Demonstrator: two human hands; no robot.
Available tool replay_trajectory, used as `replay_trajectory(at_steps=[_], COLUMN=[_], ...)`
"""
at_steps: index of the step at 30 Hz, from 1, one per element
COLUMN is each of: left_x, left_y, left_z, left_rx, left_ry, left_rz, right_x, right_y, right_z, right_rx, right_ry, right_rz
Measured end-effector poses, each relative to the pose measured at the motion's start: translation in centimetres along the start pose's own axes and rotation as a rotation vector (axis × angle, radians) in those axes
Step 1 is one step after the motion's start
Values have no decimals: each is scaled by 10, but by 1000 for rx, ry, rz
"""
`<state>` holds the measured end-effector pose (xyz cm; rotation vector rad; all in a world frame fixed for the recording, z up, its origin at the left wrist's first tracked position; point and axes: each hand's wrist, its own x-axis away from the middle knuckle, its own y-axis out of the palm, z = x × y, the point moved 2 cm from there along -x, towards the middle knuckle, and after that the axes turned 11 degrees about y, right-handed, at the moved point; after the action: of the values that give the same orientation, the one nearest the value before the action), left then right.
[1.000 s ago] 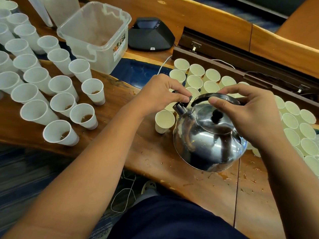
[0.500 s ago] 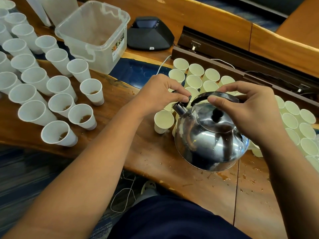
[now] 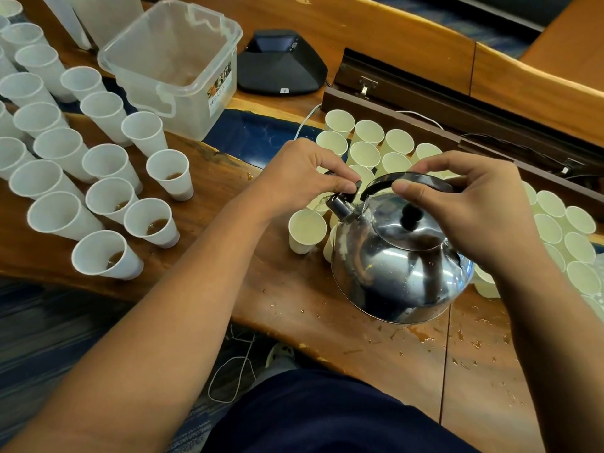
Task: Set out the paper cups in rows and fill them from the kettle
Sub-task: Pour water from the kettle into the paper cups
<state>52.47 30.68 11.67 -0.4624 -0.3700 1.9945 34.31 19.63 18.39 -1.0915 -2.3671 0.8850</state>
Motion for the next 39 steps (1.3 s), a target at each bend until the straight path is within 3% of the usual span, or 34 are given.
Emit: replay_trajectory(at_steps=[21, 39], left_x=[-6, -103], left_y=[-4, -23], left_z=[7, 88], left_rx=[-26, -174], left_ry=[21, 335], left_rz=[-76, -272], right_x=[4, -41], right_y=[-6, -82], right_z=[9, -8], right_rx=[-92, -159], right_ry=[0, -142], right_rz=[-25, 134])
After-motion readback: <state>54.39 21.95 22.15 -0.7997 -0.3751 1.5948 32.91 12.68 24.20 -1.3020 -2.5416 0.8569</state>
